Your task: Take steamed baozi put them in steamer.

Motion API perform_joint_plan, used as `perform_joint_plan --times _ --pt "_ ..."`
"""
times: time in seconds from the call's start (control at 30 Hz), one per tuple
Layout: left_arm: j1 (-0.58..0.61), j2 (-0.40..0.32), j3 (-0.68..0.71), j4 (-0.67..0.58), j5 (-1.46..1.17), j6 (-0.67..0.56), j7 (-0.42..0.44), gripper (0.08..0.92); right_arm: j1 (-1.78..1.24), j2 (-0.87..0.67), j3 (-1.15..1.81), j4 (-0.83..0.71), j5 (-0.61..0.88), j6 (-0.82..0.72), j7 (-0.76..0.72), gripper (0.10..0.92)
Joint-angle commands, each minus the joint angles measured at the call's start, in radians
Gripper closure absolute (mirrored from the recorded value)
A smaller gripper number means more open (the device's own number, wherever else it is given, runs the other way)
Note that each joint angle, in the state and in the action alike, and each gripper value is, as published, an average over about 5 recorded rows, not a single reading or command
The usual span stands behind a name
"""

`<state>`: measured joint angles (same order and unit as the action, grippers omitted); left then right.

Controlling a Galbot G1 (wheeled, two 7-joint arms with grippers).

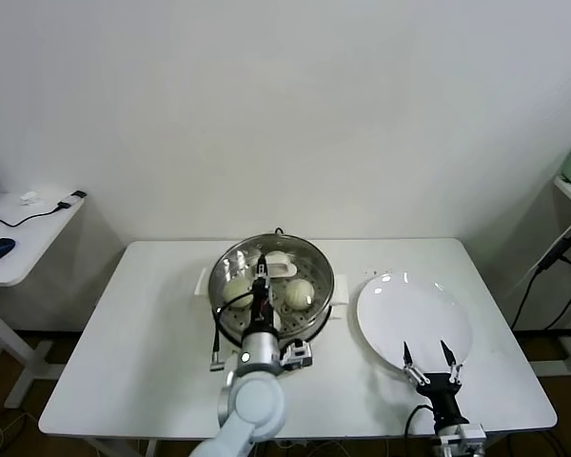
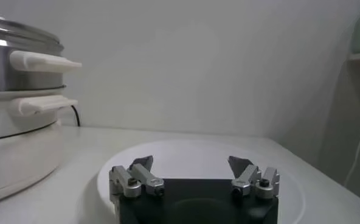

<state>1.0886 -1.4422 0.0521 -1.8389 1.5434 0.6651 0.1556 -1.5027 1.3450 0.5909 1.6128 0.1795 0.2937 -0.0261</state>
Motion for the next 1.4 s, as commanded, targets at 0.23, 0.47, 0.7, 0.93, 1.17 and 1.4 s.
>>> perform_joint_plan --times 0.23,0.47,0.7,0.93,1.17,1.4 --pt "0.001 0.006 -0.007 0.022 0.023 -0.010 -0.014 0.850 -0.003 0.002 -0.002 0.006 -0.018 0.012 -0.008 0.203" --pt "0.003 0.010 0.005 0.002 0.009 -0.008 -0.014 0.674 -0.006 0.002 -0.004 0.022 -0.018 -0.006 -0.020 0.202" --pt "0.018 0.045 0.019 -0.086 -0.058 -0.005 0.011 0.475 -0.002 0.001 -0.015 0.031 -0.015 -0.025 -0.026 0.203" --pt "0.077 0.125 0.011 -0.246 -0.218 -0.042 -0.022 0.268 -0.007 -0.008 -0.035 0.050 0.031 -0.022 0.017 0.203" --pt "0.179 0.195 -0.195 -0.365 -0.926 -0.323 -0.242 0.179 0.000 -0.047 -0.063 0.061 0.052 0.000 0.040 0.203" --pt "0.366 0.212 -0.654 -0.350 -1.741 -0.561 -0.283 0.177 0.005 -0.045 -0.065 0.050 0.046 0.016 0.042 0.202"
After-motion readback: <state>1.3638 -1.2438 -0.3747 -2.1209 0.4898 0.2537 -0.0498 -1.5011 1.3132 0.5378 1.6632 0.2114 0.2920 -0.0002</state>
